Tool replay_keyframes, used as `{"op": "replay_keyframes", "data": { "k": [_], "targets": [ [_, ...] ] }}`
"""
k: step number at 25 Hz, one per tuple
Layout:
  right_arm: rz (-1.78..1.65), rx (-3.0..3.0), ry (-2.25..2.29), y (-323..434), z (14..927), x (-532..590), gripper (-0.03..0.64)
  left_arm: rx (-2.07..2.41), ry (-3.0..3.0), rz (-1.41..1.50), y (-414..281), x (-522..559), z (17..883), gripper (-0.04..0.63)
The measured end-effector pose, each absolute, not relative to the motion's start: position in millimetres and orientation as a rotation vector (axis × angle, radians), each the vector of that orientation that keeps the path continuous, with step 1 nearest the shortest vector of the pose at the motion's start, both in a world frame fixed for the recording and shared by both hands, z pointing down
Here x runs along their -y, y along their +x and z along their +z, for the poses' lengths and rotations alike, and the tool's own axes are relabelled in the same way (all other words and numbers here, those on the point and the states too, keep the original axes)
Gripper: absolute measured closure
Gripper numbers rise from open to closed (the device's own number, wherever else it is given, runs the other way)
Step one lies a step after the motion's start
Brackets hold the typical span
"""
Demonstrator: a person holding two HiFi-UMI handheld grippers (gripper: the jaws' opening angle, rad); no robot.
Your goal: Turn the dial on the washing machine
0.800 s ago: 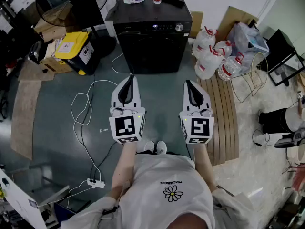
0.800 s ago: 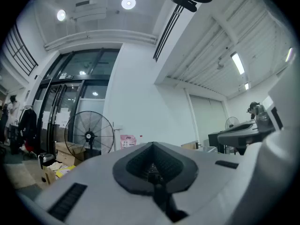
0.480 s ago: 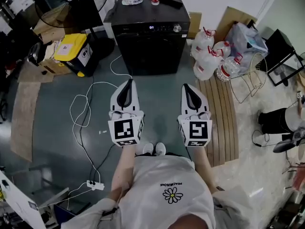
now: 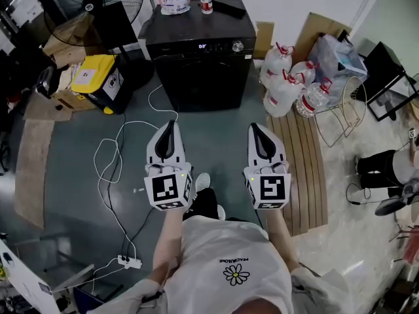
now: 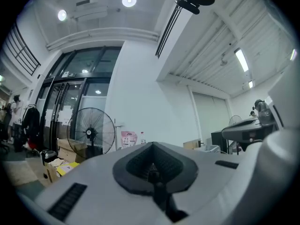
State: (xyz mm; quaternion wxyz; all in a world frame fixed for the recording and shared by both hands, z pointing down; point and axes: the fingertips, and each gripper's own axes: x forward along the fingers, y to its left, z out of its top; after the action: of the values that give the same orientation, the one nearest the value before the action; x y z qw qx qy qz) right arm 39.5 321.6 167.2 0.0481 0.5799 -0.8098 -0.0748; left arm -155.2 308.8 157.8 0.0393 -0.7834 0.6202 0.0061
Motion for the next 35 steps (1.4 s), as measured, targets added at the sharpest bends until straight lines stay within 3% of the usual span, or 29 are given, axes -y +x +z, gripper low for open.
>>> {"op": "replay_keyframes", "data": {
  "k": [10, 24, 35],
  "targets": [
    [-0.209, 2.421, 1.832, 49.5, 181.7, -222.7, 0.615, -1.799, -2.47, 0.063, -137.4, -189.4, 162.3, 0.597],
    [-0.262, 2.284, 1.886, 35.4, 169.8, 19.4, 0.615, -1.742, -2.54, 0.071, -155.1, 50.8, 165.4, 0.597],
    [-0.225, 2.262, 1.935, 65.0, 183.3, 91.2, 0.615, -1.726, -2.554, 0.028, -122.4, 111.0, 178.3, 0.597]
  ]
}}
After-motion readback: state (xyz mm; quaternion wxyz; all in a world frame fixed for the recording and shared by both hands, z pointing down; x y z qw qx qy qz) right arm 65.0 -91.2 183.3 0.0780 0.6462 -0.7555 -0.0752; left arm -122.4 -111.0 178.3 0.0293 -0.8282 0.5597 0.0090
